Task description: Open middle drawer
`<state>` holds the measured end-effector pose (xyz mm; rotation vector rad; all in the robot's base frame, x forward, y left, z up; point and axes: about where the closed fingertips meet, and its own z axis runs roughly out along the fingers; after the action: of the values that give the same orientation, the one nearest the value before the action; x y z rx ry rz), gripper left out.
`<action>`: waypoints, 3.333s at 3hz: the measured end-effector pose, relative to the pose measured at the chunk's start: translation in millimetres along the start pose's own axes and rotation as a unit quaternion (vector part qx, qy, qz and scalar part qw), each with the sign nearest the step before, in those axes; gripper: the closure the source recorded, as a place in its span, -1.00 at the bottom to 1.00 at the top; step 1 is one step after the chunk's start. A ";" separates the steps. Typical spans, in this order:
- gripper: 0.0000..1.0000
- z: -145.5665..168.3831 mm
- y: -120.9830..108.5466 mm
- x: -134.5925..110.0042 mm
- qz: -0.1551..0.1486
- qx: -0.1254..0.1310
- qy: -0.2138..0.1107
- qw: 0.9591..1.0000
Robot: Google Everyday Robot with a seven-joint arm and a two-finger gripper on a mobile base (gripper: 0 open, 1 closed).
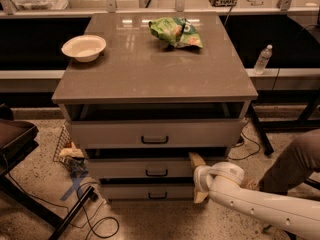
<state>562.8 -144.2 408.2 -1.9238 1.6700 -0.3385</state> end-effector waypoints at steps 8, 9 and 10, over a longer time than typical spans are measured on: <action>1.00 -6.5 35.1 -5.4 0.016 -0.049 0.017 0.999; 1.00 -6.6 35.2 -5.4 0.016 -0.049 0.017 0.999; 0.76 -6.5 35.2 -5.4 0.016 -0.049 0.017 0.999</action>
Offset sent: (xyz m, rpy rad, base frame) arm 0.0036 0.0076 -0.0077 -0.0283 0.0254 0.0042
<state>529.2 -142.9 394.6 -1.9699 1.7658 -0.2828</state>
